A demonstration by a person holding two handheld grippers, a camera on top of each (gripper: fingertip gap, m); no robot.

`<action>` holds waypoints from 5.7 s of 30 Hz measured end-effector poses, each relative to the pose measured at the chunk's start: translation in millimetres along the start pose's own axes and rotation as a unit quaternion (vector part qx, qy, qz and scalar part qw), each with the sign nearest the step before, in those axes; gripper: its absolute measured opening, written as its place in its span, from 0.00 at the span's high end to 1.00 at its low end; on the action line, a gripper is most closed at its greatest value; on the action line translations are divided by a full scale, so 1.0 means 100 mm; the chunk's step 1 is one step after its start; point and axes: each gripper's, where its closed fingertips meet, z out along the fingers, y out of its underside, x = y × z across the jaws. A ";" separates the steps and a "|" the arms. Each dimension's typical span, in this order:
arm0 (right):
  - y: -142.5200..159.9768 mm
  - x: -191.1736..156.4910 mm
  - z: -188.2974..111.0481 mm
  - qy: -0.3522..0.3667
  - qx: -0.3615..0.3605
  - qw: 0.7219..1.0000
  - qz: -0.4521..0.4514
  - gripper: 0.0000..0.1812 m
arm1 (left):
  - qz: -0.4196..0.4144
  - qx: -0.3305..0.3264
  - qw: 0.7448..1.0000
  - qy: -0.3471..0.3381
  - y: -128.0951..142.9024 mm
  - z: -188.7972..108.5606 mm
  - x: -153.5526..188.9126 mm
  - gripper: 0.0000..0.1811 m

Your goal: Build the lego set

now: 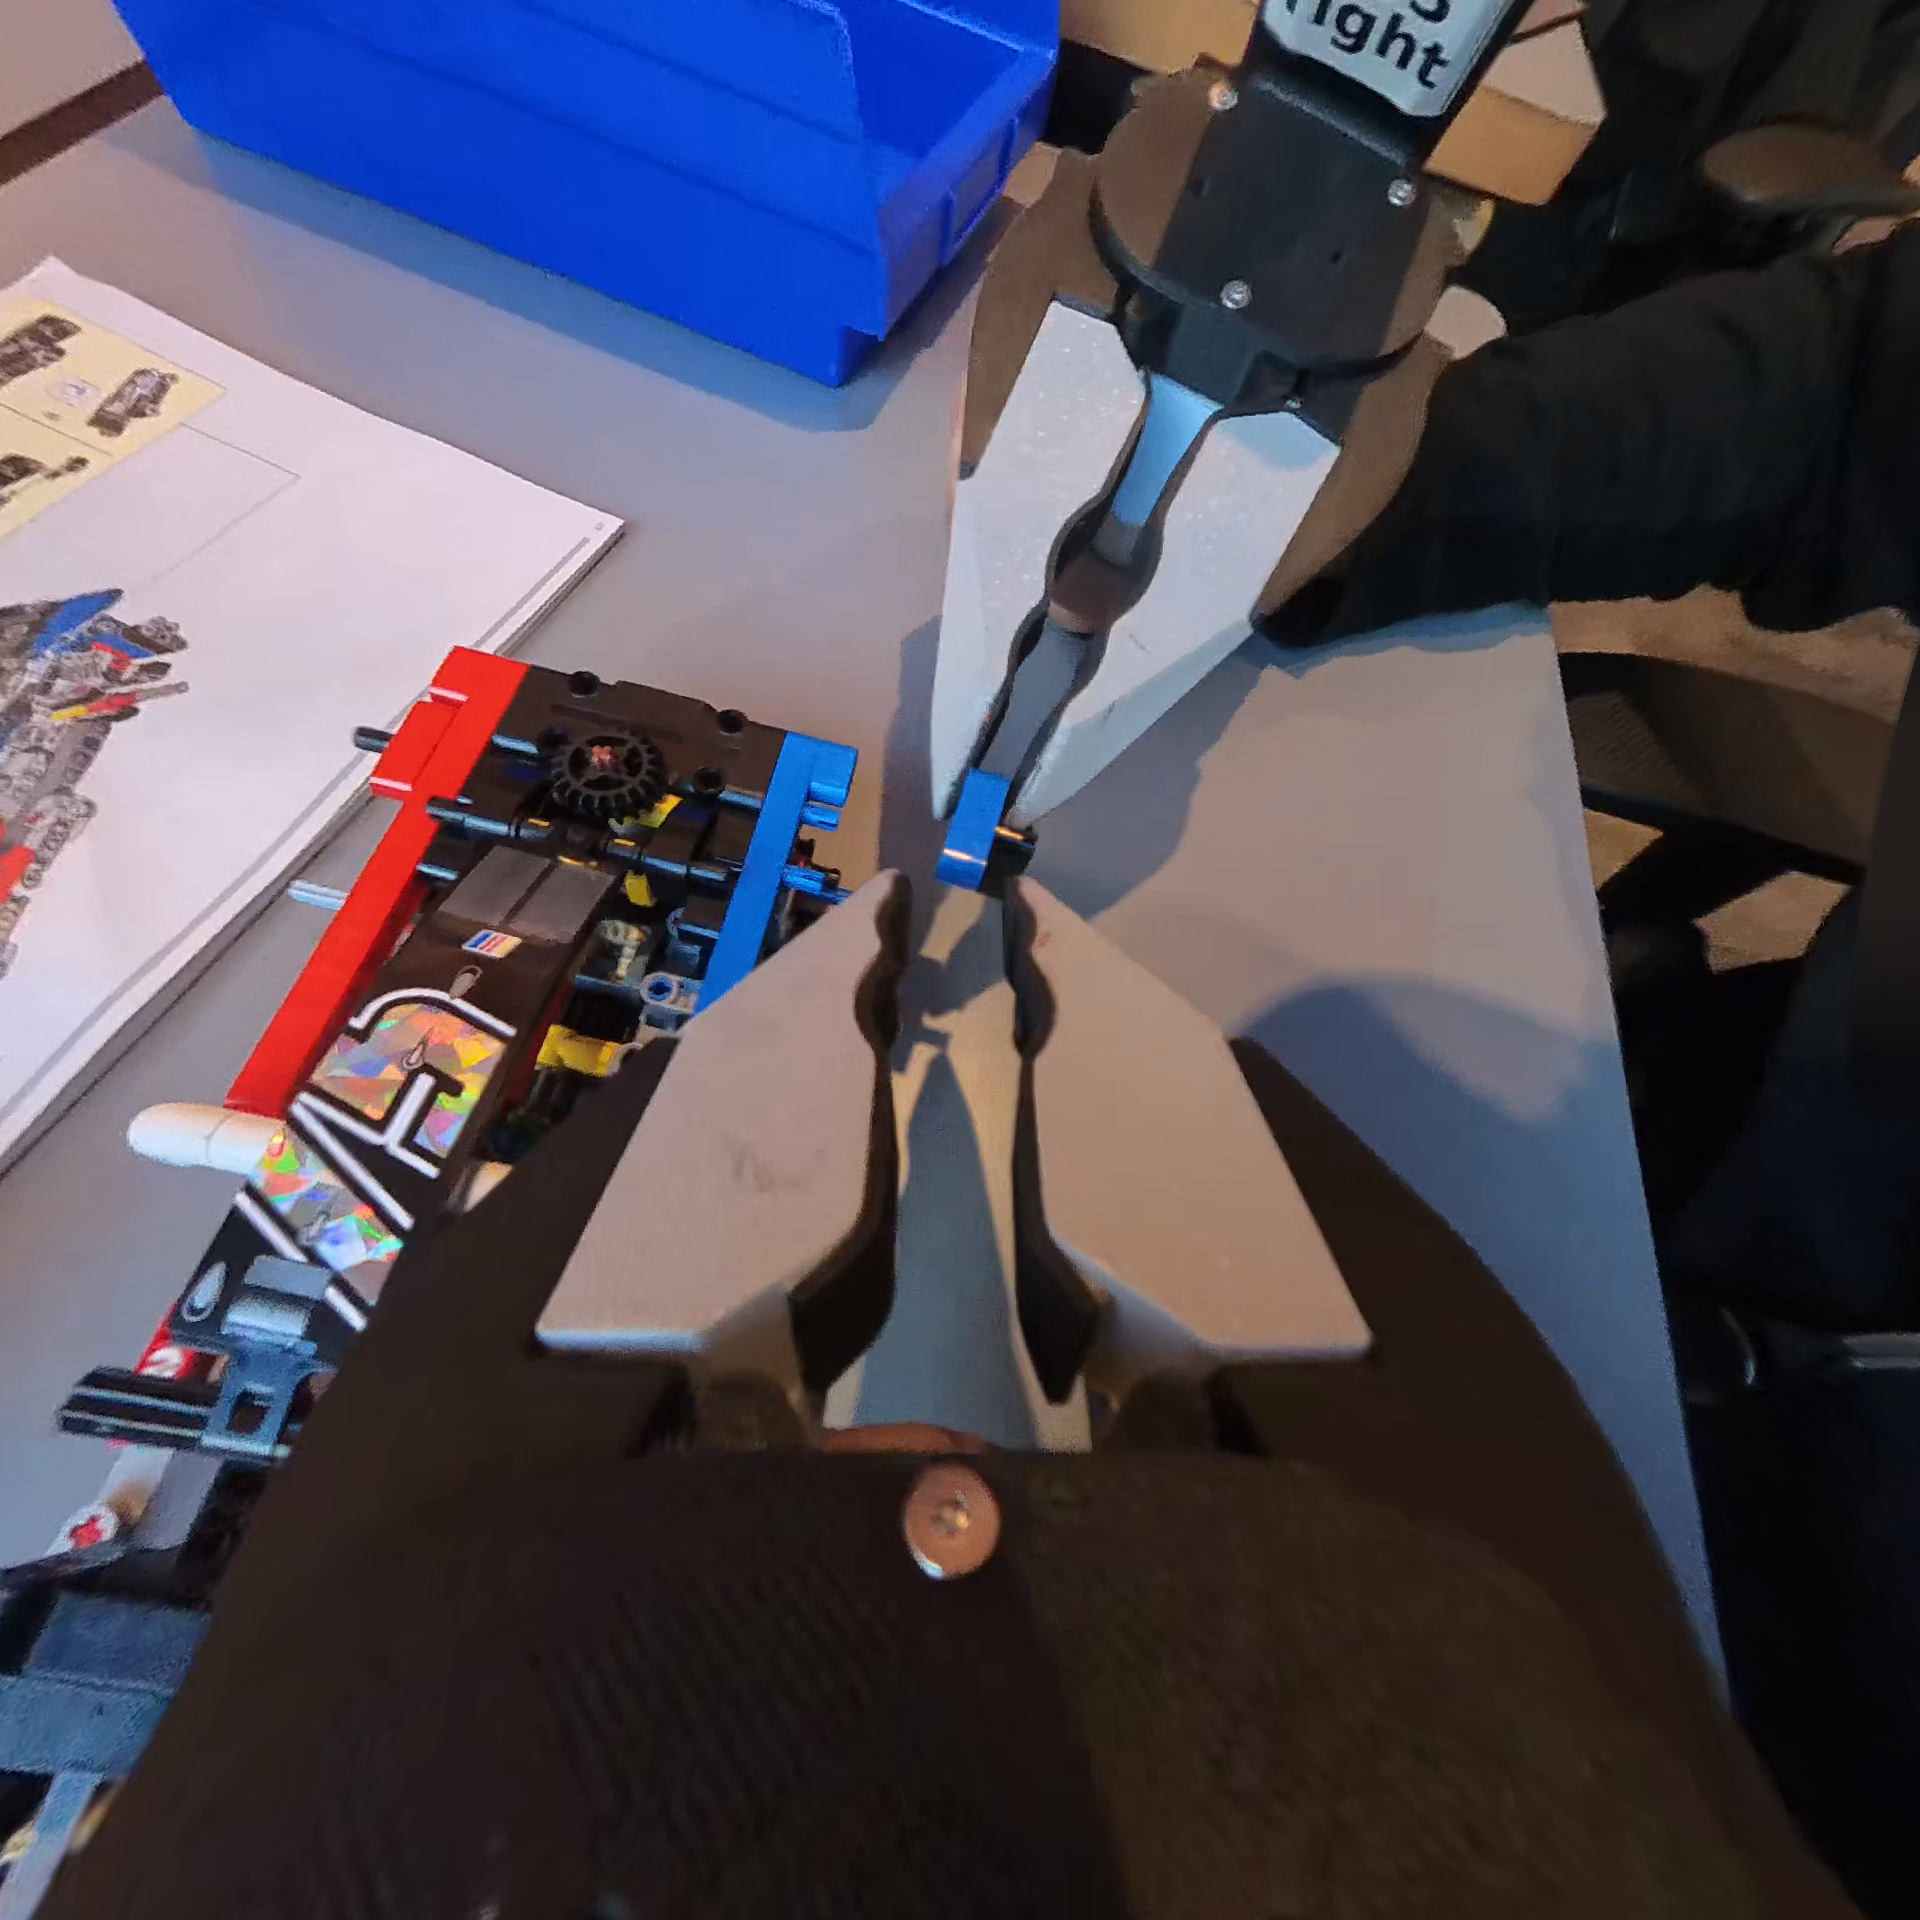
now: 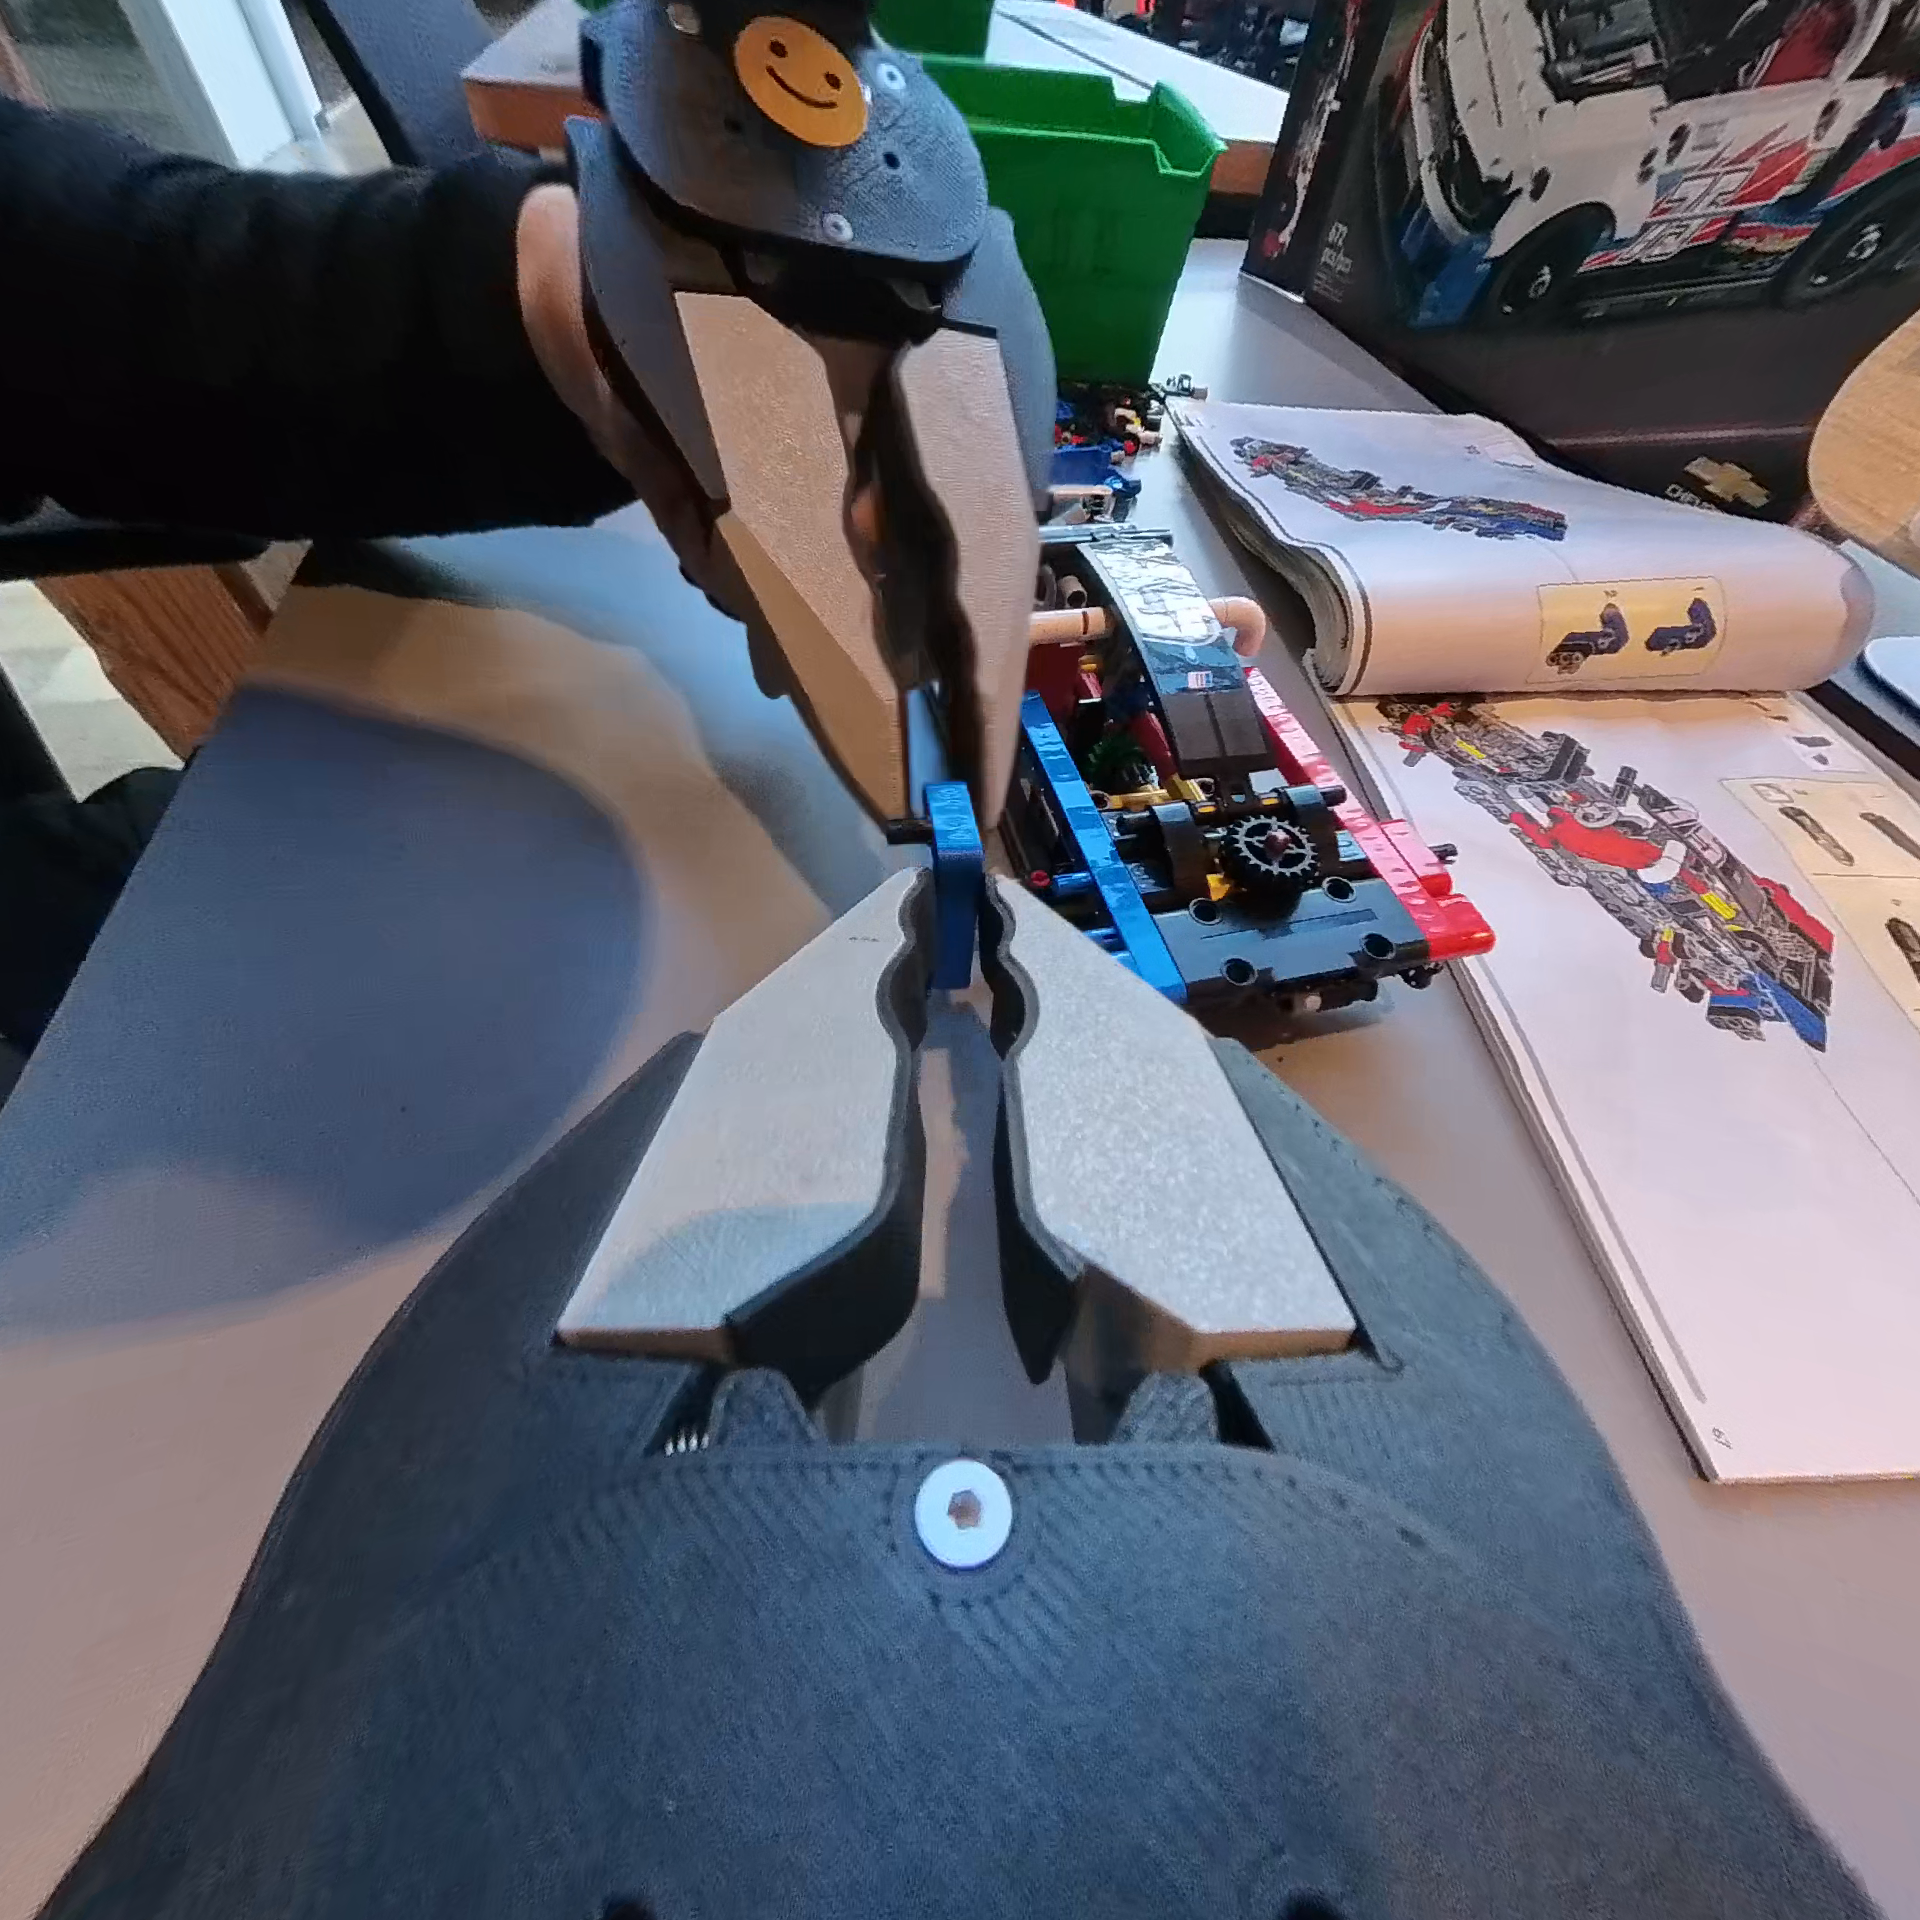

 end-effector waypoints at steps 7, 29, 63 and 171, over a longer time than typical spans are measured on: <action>0.01 -0.02 0.02 -0.006 -0.004 1.000 -0.002 0.98 | 0.011 0.019 1.000 0.003 0.00 0.00 0.01 0.97; 0.37 0.48 0.20 -0.050 -0.193 0.979 -0.036 0.45 | 0.098 -0.024 0.992 -0.082 0.22 -0.15 0.07 0.97; 0.47 0.25 0.06 0.023 -0.145 0.989 -0.005 0.40 | 0.211 0.087 0.973 -0.014 0.14 -0.12 0.27 0.97; 0.49 0.22 0.15 0.008 -0.158 0.987 0.018 0.59 | 0.012 0.029 0.999 -0.034 0.19 0.07 -0.07 0.98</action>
